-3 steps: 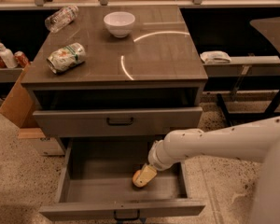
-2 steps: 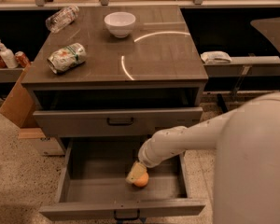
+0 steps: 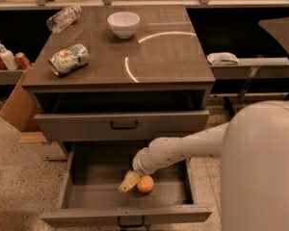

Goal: Pick orange from middle drawer and place on counter

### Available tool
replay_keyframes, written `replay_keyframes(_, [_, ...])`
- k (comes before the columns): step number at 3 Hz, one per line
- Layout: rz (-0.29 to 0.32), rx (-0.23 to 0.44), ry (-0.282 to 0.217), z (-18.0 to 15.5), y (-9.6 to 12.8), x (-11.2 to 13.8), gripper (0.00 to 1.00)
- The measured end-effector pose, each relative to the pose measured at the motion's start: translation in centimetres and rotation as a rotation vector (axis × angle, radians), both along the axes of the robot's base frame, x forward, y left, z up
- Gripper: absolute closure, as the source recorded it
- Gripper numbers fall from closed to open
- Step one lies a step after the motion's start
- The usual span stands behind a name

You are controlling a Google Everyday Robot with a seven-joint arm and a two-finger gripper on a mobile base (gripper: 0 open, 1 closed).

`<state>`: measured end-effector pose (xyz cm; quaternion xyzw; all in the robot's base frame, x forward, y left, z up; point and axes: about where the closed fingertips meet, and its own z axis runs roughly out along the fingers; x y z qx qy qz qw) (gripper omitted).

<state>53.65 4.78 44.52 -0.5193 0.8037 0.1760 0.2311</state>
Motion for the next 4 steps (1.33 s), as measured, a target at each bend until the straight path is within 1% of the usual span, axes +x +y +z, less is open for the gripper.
replay_keyframes(1, [0.026, 0.052, -0.031, 0.3, 0.6, -0.3, 0.00])
replay_keyframes(2, [0.026, 0.052, -0.031, 0.2, 0.6, -0.3, 0.00])
replay_keyframes(3, [0.044, 0.054, -0.050, -1.6, -0.2, -0.4, 0.00])
replay_keyframes(4, [0.064, 0.089, -0.072, -3.6, -1.1, -0.3, 0.00])
